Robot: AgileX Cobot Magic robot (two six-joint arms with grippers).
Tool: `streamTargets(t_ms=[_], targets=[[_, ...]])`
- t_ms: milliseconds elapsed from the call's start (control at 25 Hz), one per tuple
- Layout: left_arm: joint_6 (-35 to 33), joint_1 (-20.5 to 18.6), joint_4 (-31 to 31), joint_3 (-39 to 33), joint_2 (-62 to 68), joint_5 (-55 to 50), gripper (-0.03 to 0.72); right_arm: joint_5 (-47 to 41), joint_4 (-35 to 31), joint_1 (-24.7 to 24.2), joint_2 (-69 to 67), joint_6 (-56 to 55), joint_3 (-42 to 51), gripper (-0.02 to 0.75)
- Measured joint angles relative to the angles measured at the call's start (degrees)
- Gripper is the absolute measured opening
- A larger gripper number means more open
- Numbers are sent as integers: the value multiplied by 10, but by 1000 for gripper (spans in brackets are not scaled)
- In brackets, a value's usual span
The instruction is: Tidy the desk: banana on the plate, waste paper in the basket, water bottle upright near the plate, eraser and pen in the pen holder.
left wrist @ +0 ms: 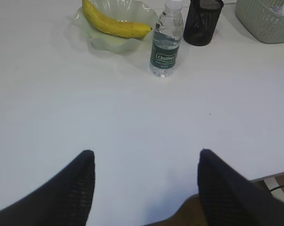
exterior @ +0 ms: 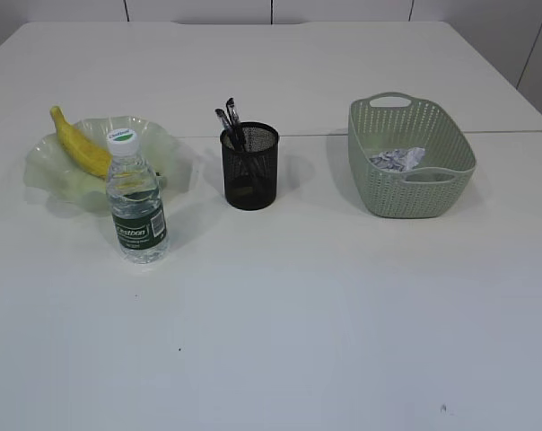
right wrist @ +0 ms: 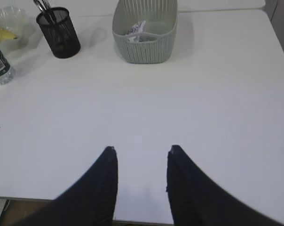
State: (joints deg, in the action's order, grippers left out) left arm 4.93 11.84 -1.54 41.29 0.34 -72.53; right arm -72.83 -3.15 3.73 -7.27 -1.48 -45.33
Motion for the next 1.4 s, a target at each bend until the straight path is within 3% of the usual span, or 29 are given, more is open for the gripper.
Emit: streamTargets(t_ms=[240, 600, 1080, 1400], targets=[[-4, 0, -1, -36, 0, -1, 475, -2, 11, 0, 74, 0, 51, 268], [-4, 0, -11, -97, 0, 17, 454, -2, 32, 0, 82, 1, 132, 266], [-5, 0, 10, -120, 0, 89, 453, 39, 60, 0, 82, 8, 149, 265], [-5, 0, 10, -121, 0, 91, 513, 67, 60, 0, 82, 9, 166, 265]])
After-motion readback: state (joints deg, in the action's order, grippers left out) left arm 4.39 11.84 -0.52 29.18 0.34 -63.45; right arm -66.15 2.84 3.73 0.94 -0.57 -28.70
